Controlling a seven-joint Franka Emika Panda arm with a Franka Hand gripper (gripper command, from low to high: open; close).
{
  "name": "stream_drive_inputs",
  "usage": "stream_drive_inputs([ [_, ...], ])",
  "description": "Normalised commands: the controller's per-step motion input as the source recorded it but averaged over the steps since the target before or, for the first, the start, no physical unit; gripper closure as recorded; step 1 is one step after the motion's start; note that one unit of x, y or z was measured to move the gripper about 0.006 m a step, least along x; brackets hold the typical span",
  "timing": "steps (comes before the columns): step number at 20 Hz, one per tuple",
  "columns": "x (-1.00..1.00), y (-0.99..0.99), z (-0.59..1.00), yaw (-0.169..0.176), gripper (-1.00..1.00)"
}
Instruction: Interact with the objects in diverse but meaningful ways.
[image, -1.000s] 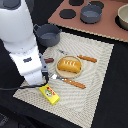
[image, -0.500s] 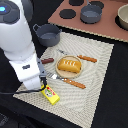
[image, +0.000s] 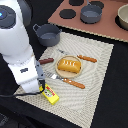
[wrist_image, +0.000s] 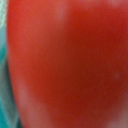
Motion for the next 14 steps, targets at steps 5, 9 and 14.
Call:
stream_drive_inputs([
  [5, 0.1, 0.07, 0.69, 0.005, 1.0],
  [9, 0.02, 0.35, 1.0, 0.0, 1.0],
  [14, 0.15, 0.39, 1.0, 0.001, 1.0],
])
